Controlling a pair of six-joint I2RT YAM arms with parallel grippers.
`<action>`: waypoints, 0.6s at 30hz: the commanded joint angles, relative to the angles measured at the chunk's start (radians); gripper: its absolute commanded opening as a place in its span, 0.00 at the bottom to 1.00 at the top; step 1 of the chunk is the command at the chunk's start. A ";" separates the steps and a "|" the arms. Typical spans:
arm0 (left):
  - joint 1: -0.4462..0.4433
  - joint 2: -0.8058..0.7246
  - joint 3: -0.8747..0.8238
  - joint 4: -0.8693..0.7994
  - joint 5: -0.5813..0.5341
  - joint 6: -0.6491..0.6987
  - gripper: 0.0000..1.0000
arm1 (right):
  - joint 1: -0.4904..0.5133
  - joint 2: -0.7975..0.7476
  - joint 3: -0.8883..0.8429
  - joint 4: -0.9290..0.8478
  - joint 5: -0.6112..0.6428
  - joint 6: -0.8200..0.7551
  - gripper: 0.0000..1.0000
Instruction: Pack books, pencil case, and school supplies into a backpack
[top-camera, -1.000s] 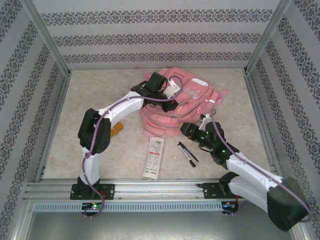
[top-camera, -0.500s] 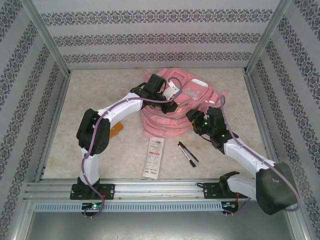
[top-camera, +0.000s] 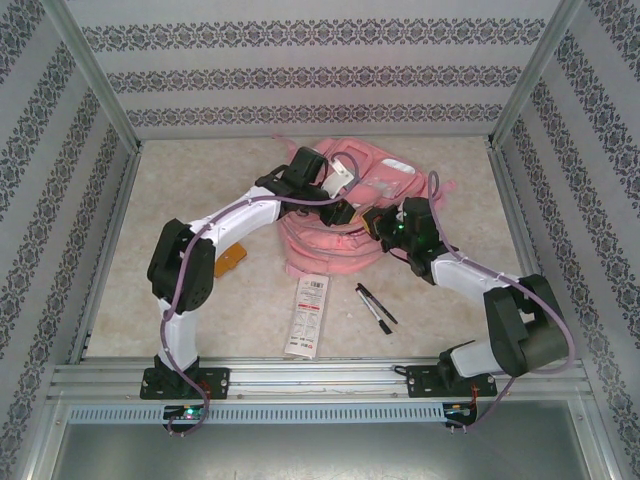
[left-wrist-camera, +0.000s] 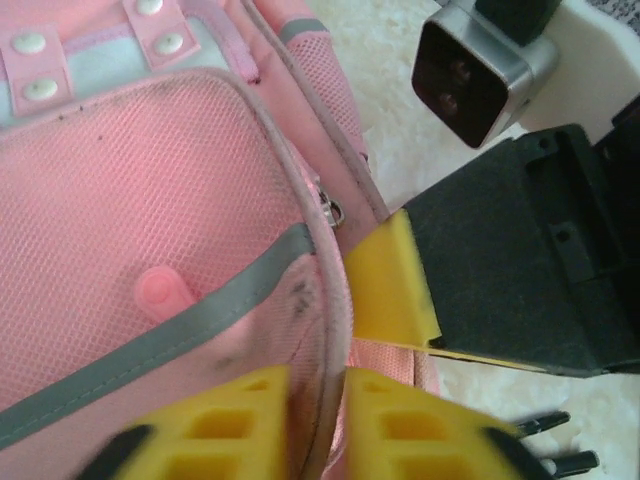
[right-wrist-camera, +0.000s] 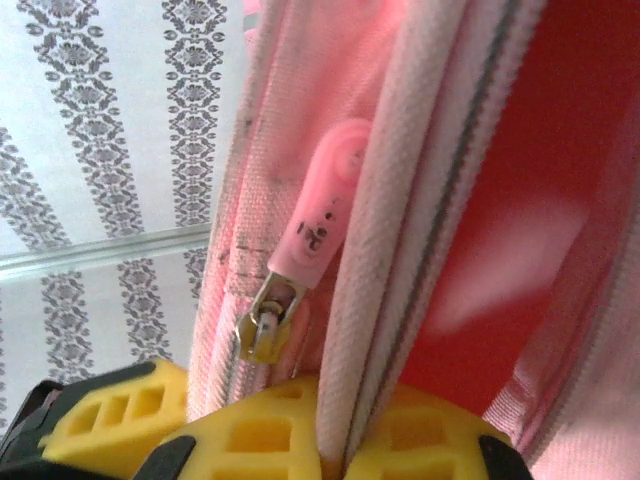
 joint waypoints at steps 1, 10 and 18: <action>-0.002 -0.167 -0.019 -0.082 -0.048 -0.064 0.41 | 0.023 -0.052 0.045 0.052 0.032 0.036 0.00; -0.055 -0.406 -0.424 0.071 -0.218 -0.422 0.62 | 0.098 0.018 0.138 0.061 0.026 0.100 0.00; -0.073 -0.335 -0.402 0.000 -0.391 -0.449 0.55 | 0.122 0.034 0.148 0.059 0.003 0.131 0.00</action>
